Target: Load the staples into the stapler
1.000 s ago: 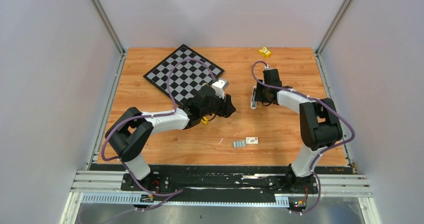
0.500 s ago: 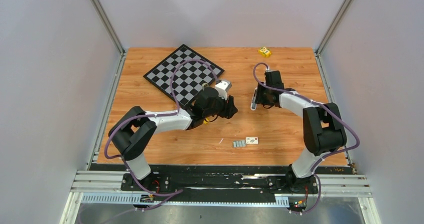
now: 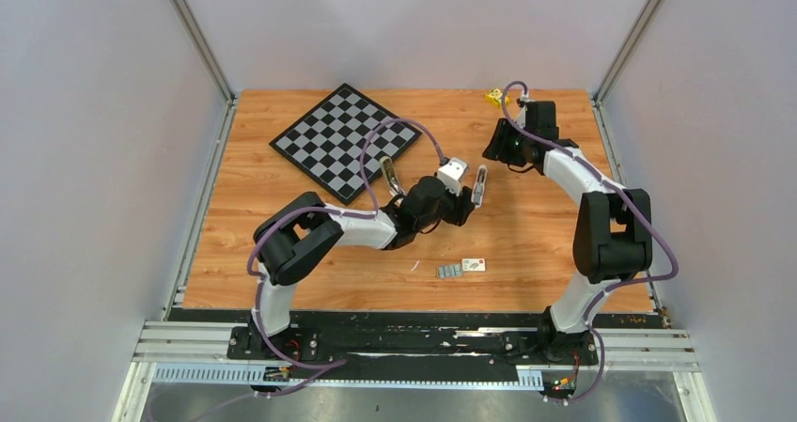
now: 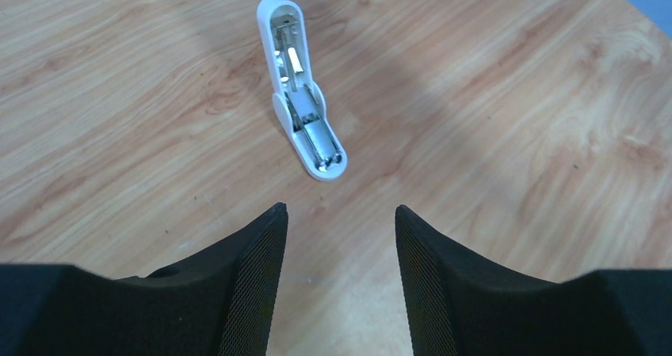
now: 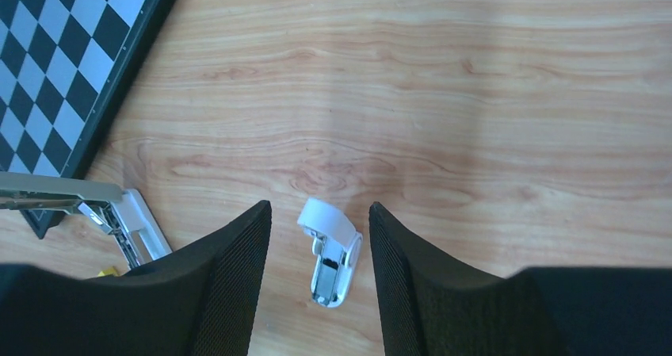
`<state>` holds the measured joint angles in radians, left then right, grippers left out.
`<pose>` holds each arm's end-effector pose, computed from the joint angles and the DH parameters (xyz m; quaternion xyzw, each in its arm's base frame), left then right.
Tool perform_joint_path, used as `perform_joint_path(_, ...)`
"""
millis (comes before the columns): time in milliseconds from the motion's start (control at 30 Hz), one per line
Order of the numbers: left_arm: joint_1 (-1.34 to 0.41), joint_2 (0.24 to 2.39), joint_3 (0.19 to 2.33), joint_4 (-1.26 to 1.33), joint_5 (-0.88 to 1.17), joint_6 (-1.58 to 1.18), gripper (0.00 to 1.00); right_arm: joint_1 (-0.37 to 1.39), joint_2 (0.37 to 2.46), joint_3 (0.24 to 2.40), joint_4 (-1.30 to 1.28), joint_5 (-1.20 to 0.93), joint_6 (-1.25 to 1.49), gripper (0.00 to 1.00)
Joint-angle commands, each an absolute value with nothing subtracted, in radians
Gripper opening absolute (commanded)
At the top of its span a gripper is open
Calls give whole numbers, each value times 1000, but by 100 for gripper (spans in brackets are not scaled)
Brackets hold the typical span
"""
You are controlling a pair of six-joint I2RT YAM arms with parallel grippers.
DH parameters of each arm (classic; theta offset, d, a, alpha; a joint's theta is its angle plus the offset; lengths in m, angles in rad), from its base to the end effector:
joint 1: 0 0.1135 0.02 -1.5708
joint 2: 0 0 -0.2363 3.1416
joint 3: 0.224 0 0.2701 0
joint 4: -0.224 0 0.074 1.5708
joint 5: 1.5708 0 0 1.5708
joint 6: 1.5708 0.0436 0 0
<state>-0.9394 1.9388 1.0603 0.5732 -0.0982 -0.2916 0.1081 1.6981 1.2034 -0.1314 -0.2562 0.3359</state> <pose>0.2580 -0.3456 0.1343 0.2288 0.7728 -0.3087 0.5051 0.4009 0.0546 0.2076 0.0426 0.8841 0.2103 0.4151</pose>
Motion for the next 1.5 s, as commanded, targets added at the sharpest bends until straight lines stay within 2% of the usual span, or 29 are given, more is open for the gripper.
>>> perform_joint_path(0,-943,2032,1127,635,-155,-264,56,77,1782,1272,-185,-406,322,52)
perform_joint_path(167,-943,2120,1182,650,-144,-270,56,69,1831,1320,-206,-454,315,50)
perform_joint_path(367,-946,2196,1257,649,-119,-279,57,66,1856,1341,-239,-449,289,55)
perform_joint_path(567,-946,2264,1328,597,-131,-280,57,66,1920,1380,-256,-510,282,55)
perform_joint_path(700,-946,2281,1340,575,-145,-265,51,66,1931,1392,-259,-523,277,53)
perform_joint_path(900,-945,2270,1350,537,-159,-242,38,66,1913,1367,-274,-553,268,45)
perform_joint_path(1033,-940,2259,1333,542,-150,-244,32,66,1877,1328,-283,-540,264,39)
perform_joint_path(1267,-930,2232,1314,537,-142,-239,29,65,1820,1280,-327,-538,268,37)
perform_joint_path(1467,-923,2221,1307,535,-128,-245,32,66,1791,1233,-355,-521,266,37)
